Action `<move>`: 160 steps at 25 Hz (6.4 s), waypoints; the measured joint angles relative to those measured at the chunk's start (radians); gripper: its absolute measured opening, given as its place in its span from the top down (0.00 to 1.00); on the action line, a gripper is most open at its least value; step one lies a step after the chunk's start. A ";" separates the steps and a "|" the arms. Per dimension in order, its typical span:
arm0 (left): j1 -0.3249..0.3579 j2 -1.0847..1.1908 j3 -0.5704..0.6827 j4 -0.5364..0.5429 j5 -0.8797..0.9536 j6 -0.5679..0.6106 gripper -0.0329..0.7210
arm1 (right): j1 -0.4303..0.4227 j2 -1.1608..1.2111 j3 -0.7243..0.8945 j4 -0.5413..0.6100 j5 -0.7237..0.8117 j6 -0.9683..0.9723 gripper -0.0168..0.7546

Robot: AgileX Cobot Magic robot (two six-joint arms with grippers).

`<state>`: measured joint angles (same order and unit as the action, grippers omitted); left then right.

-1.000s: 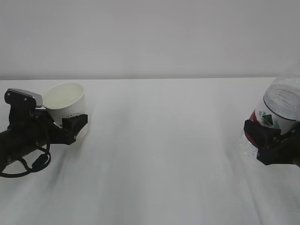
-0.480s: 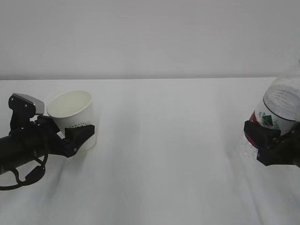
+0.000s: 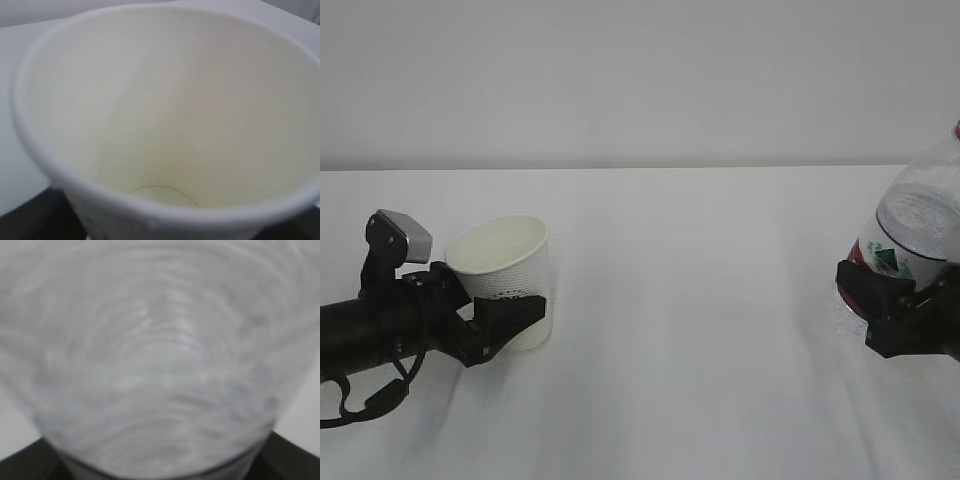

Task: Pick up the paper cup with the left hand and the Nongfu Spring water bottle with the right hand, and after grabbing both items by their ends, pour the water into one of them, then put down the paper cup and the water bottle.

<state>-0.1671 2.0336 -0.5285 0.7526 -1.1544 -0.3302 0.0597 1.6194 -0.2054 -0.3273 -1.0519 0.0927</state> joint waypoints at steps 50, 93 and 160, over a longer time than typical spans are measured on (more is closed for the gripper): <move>-0.450 -0.100 0.001 0.144 0.001 -0.007 0.17 | 0.000 0.000 0.000 -0.194 0.002 0.020 0.35; -0.476 -0.100 -0.002 0.142 0.001 -0.007 0.17 | 0.071 0.000 -0.300 -0.559 0.213 0.182 0.35; -0.511 -0.100 -0.069 0.213 0.001 0.059 0.17 | 0.182 0.000 -0.414 -0.532 0.198 -0.426 0.35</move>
<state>-0.6785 1.9338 -0.5974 0.9659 -1.1530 -0.2714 0.2414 1.6194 -0.6198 -0.8597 -0.8540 -0.3328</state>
